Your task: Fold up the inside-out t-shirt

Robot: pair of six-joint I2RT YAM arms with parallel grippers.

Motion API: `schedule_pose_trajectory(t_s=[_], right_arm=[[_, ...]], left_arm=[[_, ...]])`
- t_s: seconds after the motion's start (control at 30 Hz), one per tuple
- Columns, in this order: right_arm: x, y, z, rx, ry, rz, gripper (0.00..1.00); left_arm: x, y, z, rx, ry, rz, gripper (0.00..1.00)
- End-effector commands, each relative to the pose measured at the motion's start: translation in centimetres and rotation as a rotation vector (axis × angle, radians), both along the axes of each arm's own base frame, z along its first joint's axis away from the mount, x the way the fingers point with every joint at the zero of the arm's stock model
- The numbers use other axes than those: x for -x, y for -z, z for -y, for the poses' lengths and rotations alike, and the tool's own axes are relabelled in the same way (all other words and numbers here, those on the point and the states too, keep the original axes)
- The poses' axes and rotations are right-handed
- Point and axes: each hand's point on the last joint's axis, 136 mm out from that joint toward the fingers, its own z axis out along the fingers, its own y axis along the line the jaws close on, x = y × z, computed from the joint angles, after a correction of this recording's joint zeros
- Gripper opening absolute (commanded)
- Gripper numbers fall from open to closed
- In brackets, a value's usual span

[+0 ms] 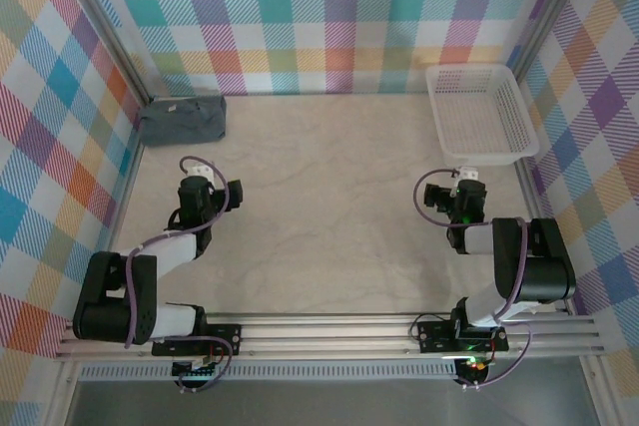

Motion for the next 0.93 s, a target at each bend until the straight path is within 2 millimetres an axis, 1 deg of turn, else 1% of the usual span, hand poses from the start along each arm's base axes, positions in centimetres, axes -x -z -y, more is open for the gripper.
schedule_pose_trajectory(t_s=[0.0,0.07,0.13,0.17,0.2,0.27,0.3,0.33,0.37,0.4,0.43,0.5,0.9], right_arm=[[-1.6,-3.3,-2.4,-0.043,-0.106,0.140,1.00],[-1.5,-3.2,-2.4,-0.045,-0.107,0.132,1.00],[-1.6,-3.2,-2.4,-0.042,-0.107,0.137,1.00],[-1.5,-3.2,-2.4,-0.042,-0.107,0.134,1.00],[-1.6,-3.3,-2.4,-0.043,-0.106,0.138,1.00],[-1.6,-3.3,-2.4,-0.042,-0.108,0.136,1.00],[-1.6,-3.2,-2.4,-0.042,-0.108,0.134,1.00],[-1.6,-3.2,-2.4,-0.042,-0.108,0.134,1.00],[-1.6,-3.2,-2.5,-0.042,-0.109,0.135,1.00],[-1.6,-3.3,-2.4,-0.042,-0.108,0.135,1.00],[-1.6,-3.2,-2.5,-0.042,-0.112,0.133,1.00],[-1.6,-3.2,-2.6,-0.041,-0.117,0.133,1.00],[-1.7,-3.2,-3.0,-0.028,-0.131,0.128,1.00]], left_arm=[[-2.5,-4.7,0.0,-0.002,0.033,0.173,1.00],[-1.6,-3.7,-0.6,-0.008,-0.012,0.096,1.00],[0.2,-1.3,-1.6,-0.025,-0.070,0.032,1.00],[0.4,-0.5,-1.7,-0.023,-0.067,0.045,1.00],[0.0,-0.6,-1.6,-0.024,-0.058,0.075,1.00],[-1.0,-0.1,-0.8,0.036,-0.010,0.073,1.00],[-1.5,0.8,-0.1,0.044,0.035,0.078,1.00],[-2.0,2.3,0.3,0.045,0.054,0.069,1.00],[-2.4,2.3,0.7,0.042,0.078,0.102,1.00],[-2.0,2.8,0.9,0.043,0.087,0.023,1.00],[-2.3,2.4,1.0,0.031,0.088,0.070,1.00],[-2.2,2.7,1.1,0.028,0.091,0.035,1.00],[-2.2,2.6,1.2,0.011,0.087,0.041,1.00]])
